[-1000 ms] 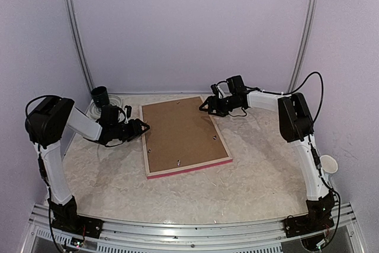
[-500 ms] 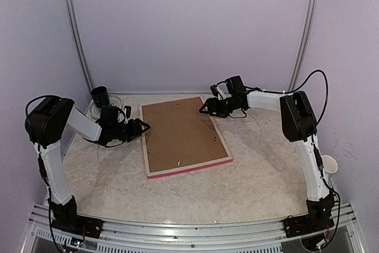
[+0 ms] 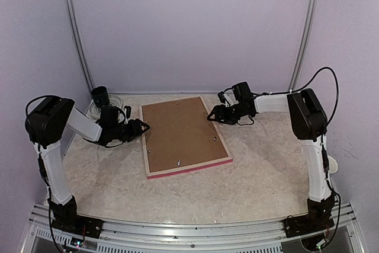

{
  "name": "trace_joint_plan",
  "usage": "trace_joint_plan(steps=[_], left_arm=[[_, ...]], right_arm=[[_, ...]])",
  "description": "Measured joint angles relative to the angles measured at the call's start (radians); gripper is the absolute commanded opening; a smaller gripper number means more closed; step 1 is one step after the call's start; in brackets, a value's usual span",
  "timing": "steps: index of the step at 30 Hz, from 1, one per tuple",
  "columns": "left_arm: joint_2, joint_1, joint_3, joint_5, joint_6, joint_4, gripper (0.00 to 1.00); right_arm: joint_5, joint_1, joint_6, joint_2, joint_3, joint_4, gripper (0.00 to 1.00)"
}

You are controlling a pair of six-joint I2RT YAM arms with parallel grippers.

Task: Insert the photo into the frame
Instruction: Place the backboard on the frame body, then press the fastener onto the backboard.

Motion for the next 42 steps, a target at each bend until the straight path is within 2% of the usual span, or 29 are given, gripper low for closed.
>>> trace_joint_plan(steps=[10,20,30,34,38,42], left_arm=[[0.011,-0.034,0.021,-0.022,0.024,-0.015,0.61],[0.013,-0.088,0.029,-0.058,0.029,-0.025,0.61],[0.011,-0.156,0.002,-0.079,0.005,0.021,0.61],[0.0,-0.173,-0.02,-0.079,-0.003,0.037,0.67],[-0.047,-0.192,-0.074,-0.085,-0.011,0.039,0.73],[-0.119,-0.209,-0.155,-0.114,-0.018,0.038,0.77]], right_arm=[[-0.042,0.0,0.005,-0.025,-0.114,0.097,0.7],[-0.034,-0.001,0.034,-0.165,-0.338,0.158,0.69],[0.047,0.015,0.089,-0.346,-0.591,0.19,0.7],[0.074,0.026,0.095,-0.398,-0.656,0.194,0.73],[0.109,0.04,0.082,-0.413,-0.658,0.171,0.82],[0.152,0.042,0.069,-0.436,-0.658,0.119,0.84]])
